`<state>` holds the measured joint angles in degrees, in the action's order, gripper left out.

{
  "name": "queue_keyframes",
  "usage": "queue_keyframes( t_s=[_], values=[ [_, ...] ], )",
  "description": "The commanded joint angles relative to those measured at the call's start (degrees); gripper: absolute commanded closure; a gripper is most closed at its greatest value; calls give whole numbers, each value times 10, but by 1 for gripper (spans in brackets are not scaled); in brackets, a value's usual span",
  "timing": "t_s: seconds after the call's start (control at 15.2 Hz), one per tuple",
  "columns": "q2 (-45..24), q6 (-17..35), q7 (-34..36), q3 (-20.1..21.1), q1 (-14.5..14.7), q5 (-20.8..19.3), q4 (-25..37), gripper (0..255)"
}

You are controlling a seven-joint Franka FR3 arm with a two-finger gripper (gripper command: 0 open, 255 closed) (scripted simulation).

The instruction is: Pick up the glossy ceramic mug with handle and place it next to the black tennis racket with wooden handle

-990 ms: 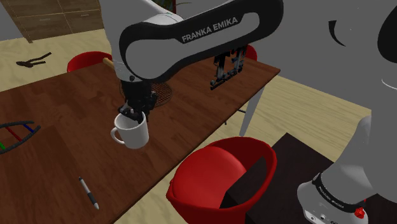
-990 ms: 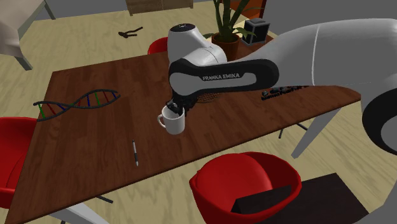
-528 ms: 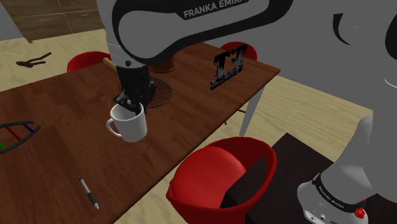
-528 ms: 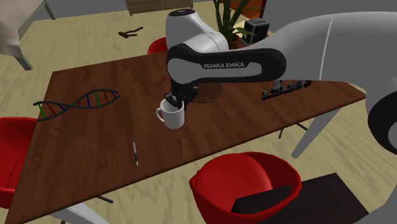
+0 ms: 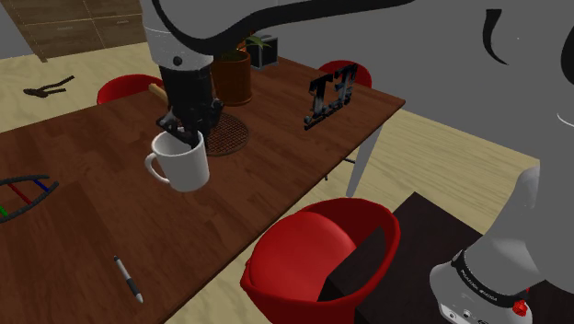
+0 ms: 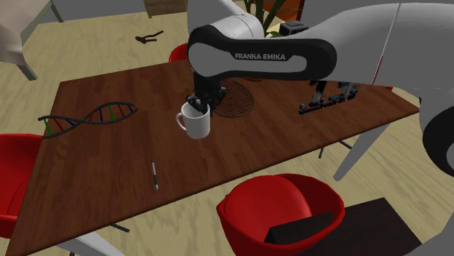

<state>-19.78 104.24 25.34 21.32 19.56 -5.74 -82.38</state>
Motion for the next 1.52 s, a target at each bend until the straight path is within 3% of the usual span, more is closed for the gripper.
queue_keyframes(
  t_s=[0.0, 0.46, 0.92, 1.45],
  values=[
    [1, -13, 0, 1, 1, 0, 12, 255],
    [-76, -57, -71, -24, -33, -10, 131, 255],
    [-200, -140, -133, -47, -46, -27, 337, 255],
    [-172, -58, -131, -45, -62, -22, 226, 255]
  ],
)
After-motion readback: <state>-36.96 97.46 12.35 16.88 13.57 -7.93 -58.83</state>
